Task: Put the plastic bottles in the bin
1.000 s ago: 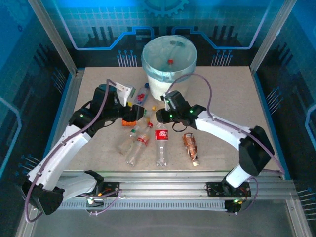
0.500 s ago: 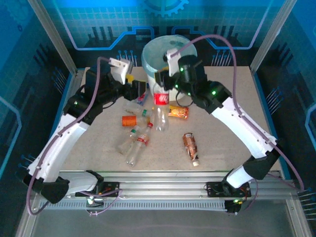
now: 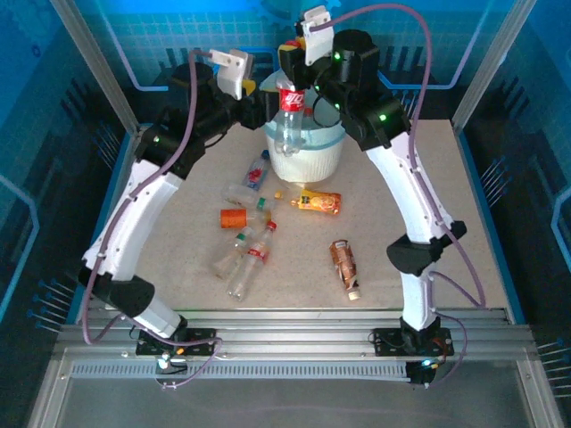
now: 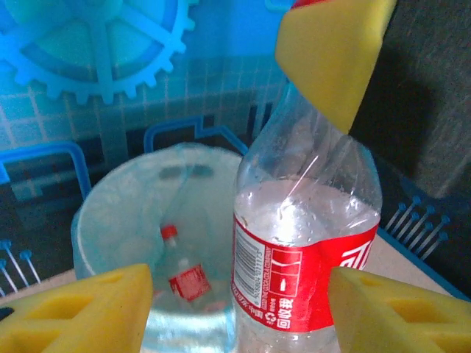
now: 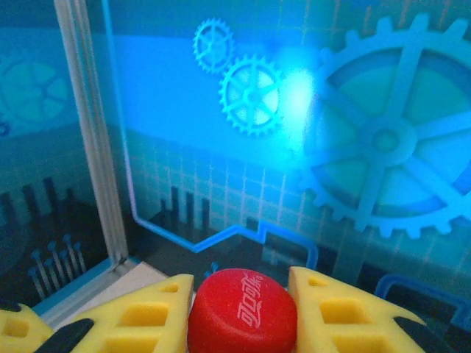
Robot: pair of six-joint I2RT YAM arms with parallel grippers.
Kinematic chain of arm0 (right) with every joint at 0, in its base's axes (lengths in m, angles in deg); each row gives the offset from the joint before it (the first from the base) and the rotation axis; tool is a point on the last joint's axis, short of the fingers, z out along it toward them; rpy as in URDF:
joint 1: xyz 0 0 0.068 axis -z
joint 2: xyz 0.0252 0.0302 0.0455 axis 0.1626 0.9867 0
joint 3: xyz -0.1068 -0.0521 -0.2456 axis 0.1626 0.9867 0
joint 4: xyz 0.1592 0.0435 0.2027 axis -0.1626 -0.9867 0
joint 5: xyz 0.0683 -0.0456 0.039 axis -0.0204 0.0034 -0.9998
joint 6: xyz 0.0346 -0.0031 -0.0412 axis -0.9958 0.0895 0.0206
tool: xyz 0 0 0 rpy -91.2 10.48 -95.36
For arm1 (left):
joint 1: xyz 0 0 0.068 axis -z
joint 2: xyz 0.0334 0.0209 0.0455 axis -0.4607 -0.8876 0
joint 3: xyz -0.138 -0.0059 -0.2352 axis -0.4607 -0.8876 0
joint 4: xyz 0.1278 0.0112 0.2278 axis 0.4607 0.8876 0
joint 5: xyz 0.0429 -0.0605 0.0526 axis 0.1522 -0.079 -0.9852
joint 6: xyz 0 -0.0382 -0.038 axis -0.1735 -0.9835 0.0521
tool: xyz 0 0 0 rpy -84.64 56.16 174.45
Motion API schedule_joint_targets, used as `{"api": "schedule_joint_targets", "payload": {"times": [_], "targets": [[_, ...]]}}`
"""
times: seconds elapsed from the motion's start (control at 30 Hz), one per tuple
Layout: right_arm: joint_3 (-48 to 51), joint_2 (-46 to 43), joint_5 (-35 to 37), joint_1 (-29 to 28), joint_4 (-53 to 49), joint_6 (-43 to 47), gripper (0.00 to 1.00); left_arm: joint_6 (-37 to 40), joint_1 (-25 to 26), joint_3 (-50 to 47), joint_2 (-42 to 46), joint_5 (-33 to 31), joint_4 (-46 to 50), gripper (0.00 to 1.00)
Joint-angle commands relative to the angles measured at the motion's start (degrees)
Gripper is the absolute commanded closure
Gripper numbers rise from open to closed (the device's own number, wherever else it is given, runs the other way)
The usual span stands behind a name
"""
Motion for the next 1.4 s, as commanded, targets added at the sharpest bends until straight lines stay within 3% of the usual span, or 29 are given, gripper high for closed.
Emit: {"api": "schedule_joint_targets", "payload": {"times": [0.0,0.43,1.0,1.1,1.23,1.37], "targets": [[-5.61,3.24,-1.10,2.20,3.22,1.81,0.81,0.66,-1.30,5.81,-4.39,-0.51,-2.48,0.35],[-4.07,12.89,-0.79,9.09,21.05,2.51,0.82,-1.36,-4.34,21.40,-21.34,1.39,-6.30,0.35],[-4.11,21.47,-2.72,10.95,15.56,5.13,0.75,-6.52,-4.73,24.72,-27.81,4.44,-6.24,0.35],[-4.15,21.83,-2.81,10.97,15.07,5.26,0.69,-7.04,-4.71,24.79,-28.05,4.90,-6.28,0.34],[-4.11,21.50,-3.11,11.10,14.03,5.22,0.54,-7.70,-4.78,25.28,-28.37,5.11,-5.95,0.33],[-4.11,20.67,-3.15,11.09,13.61,5.16,0.49,-8.04,-4.72,25.81,-28.38,5.19,-5.56,0.32]]}}
